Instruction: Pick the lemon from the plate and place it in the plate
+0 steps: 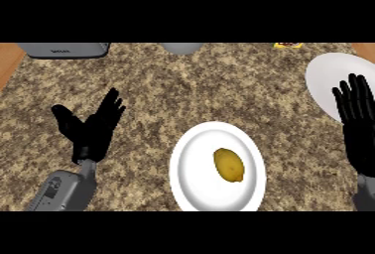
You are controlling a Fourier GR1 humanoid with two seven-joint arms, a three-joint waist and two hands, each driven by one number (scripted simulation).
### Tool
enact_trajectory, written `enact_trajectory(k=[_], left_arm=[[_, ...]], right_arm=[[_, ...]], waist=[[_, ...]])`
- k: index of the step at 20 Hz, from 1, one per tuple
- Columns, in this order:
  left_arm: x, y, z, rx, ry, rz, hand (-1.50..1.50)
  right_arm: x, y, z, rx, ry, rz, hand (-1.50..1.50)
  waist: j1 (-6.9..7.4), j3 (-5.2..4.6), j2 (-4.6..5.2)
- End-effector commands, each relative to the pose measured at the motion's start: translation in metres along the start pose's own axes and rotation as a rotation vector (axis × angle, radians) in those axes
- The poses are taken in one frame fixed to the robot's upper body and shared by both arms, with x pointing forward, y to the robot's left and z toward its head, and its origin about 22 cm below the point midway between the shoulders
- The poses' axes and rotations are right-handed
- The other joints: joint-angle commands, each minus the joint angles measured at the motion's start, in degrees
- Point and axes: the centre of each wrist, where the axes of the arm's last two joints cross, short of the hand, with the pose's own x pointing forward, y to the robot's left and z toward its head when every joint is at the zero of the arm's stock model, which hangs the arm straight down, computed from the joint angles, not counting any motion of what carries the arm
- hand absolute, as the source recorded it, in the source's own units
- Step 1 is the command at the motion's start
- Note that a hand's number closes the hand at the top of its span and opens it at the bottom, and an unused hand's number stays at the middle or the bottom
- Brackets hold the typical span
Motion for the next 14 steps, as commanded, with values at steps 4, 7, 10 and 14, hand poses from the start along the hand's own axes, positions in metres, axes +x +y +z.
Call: enact_trajectory(k=[4, 7, 10, 14], left_arm=[[0.031, 0.018, -0.007, -0.001, -0.174, -0.28, 0.0], [0.033, 0.016, -0.008, -0.032, -0.177, -0.313, 0.0], [0.031, 0.014, -0.009, -0.044, -0.209, -0.381, 0.0], [0.028, 0.035, -0.001, -0.015, -0.213, -0.387, 0.0]], right_arm=[[0.02, 0.118, 0.0, 0.216, 0.13, -0.121, -1.5], [0.033, 0.079, -0.022, 0.442, -0.117, 0.404, -1.5], [-0.001, 0.123, 0.007, 0.455, 0.026, 0.535, 1.5], [-0.024, 0.21, 0.076, 0.46, 0.136, 0.337, -1.5]], waist=[[2.15, -1.17, -0.4], [5.58, -3.92, -2.11], [3.14, -1.62, -0.43], [0.96, -1.03, -0.48]])
